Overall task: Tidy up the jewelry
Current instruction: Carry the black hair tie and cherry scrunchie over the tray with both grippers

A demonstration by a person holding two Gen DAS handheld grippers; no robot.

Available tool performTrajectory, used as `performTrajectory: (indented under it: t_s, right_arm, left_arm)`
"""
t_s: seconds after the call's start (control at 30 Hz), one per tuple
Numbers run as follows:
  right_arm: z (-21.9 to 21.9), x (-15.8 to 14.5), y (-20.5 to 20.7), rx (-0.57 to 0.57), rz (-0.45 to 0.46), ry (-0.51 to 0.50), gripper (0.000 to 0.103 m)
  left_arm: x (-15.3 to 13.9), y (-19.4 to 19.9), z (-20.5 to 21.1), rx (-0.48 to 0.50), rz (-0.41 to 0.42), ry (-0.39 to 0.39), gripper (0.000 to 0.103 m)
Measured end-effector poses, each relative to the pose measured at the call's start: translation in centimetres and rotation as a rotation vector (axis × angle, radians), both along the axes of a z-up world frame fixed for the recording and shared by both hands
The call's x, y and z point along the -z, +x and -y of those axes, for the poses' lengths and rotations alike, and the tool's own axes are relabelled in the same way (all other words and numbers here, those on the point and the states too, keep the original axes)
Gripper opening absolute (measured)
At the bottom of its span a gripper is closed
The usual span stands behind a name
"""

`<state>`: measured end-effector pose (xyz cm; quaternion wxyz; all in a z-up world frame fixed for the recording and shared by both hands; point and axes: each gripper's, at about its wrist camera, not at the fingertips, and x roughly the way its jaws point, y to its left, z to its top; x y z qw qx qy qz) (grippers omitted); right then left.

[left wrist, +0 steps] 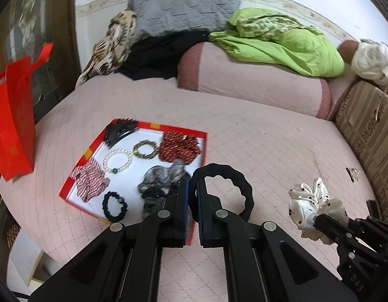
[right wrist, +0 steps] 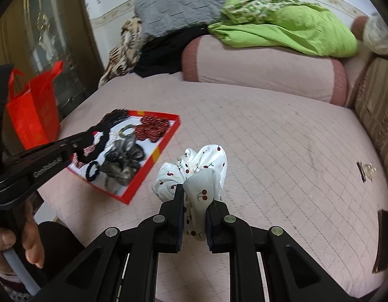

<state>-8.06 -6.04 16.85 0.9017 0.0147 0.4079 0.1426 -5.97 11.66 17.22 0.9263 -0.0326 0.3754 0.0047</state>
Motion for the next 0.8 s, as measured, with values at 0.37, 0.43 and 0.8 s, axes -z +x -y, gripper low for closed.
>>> performTrajectory:
  t_s: [0.37,0.43,0.8]
  right_arm:
    - [-5.1,0.6,0.8,-0.091,-0.024,-0.051,0.015]
    - [-5.7,0.6,0.9,-0.101,-0.026,-0.057,0.015]
    - [-7.6,1.1,1.1,-0.137,-0.039,-0.074,0.015]
  left_arm:
    - [1.4,0.5,-5.7,-0.094,-0.015,-0.071,0.006]
    - [1.6,0.5,-6.4,-0.102,-0.017,-0.083,0.006]
    - [2.2,0.8,-7.9,-0.114,-0.019,-0.108,0.006]
